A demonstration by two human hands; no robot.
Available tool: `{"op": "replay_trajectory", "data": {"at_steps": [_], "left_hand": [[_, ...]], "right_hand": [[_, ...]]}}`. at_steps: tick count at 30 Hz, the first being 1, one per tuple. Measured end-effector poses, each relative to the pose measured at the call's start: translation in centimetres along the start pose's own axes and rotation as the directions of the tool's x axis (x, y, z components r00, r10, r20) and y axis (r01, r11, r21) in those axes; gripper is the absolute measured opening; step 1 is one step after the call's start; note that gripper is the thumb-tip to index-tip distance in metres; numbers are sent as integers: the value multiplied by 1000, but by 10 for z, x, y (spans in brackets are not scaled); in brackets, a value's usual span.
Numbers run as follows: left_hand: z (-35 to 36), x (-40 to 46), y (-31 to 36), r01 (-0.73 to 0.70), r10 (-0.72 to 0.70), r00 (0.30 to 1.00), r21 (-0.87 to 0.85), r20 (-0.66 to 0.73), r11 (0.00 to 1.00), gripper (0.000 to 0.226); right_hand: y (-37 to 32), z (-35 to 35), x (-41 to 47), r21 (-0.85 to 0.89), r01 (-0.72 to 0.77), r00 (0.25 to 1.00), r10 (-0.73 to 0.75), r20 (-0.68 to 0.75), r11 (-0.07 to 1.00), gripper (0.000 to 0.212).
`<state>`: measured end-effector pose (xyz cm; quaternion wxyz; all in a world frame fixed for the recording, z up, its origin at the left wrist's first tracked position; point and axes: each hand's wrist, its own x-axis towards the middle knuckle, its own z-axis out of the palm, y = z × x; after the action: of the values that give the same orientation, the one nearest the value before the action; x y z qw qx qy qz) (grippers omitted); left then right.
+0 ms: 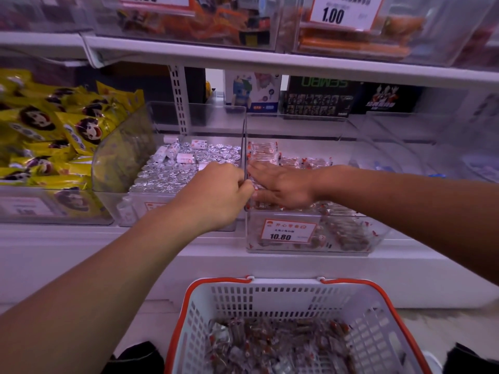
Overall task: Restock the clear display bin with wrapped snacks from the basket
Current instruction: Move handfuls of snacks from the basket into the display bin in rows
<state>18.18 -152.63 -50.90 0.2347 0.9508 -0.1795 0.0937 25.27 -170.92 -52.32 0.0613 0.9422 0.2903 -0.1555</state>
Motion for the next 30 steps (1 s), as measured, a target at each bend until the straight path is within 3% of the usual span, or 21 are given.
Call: {"op": "replay_trajectory", "data": {"at_steps": [3,5,7,8,9,11,12,13,14,15,16,17,18,19,20,22,24,26,28,30], "left_hand": [[-1,-2,2,0,1,1000,24,-14,1000,47],[-4,-4,3,10,-8,998,26,-58,1000,52],[-13,-6,5,1,-3,996,-13,-87,1000,52],[-18,-8,5,-4,1,999,-56,-45,998,49],[-23,-11,4,4,1,999,-113,42,994,44],[-28,-22,2,102,-38,947,-185,320,977,37],[-26,-28,1,172,-76,877,-162,474,972,36],[-19,-33,0,219,-120,787,-92,606,971,35],[-7,-37,0,227,-164,693,4,702,974,35],[11,-40,1,199,-205,610,102,766,975,33],[33,-45,3,164,-243,542,182,805,970,30],[57,-51,3,153,-277,492,232,825,961,26],[82,-61,2,168,-307,448,258,839,951,23],[108,-74,0,174,-326,415,278,849,945,25],[135,-88,-5,165,-340,403,298,849,940,31],[185,-122,-18,184,-379,412,332,829,925,48],[229,-159,-28,362,-433,374,300,820,882,69],[265,-192,-37,532,-467,337,243,818,811,87],[292,-212,-44,545,-536,451,255,713,798,95],[311,-216,-54,506,-606,567,345,557,791,99]], "right_hand": [[-3,-3,-5,43,-16,1000,17,-26,999,78],[-8,-10,-14,127,-12,993,27,-117,992,73],[-15,-21,-26,185,5,955,50,-291,983,63],[-19,-25,-34,186,32,895,55,-442,982,55],[-24,-25,-43,172,65,780,57,-623,983,46],[-37,-12,-69,125,140,396,60,-916,982,35],[-46,2,-83,92,188,219,50,-974,978,34],[-54,23,-93,64,252,129,31,-991,966,35],[-62,51,-100,61,308,140,18,-990,949,37],[-69,82,-102,78,323,221,5,-975,943,38],[-75,115,-101,104,301,351,-9,-936,948,37],[-80,149,-97,157,264,538,-11,-843,952,33],[-83,187,-92,241,183,743,26,-669,953,26],[-85,225,-92,313,60,903,82,-422,948,18],[-82,262,-95,378,-86,974,157,-161,922,25],[-73,329,-110,439,-296,947,202,248,848,66],[-62,377,-131,433,-372,894,190,407,821,78],[-49,405,-142,417,-403,894,254,369,815,80],[-34,417,-137,472,-551,831,500,242,688,93],[-20,416,-122,465,-609,746,663,63,642,87]]}}
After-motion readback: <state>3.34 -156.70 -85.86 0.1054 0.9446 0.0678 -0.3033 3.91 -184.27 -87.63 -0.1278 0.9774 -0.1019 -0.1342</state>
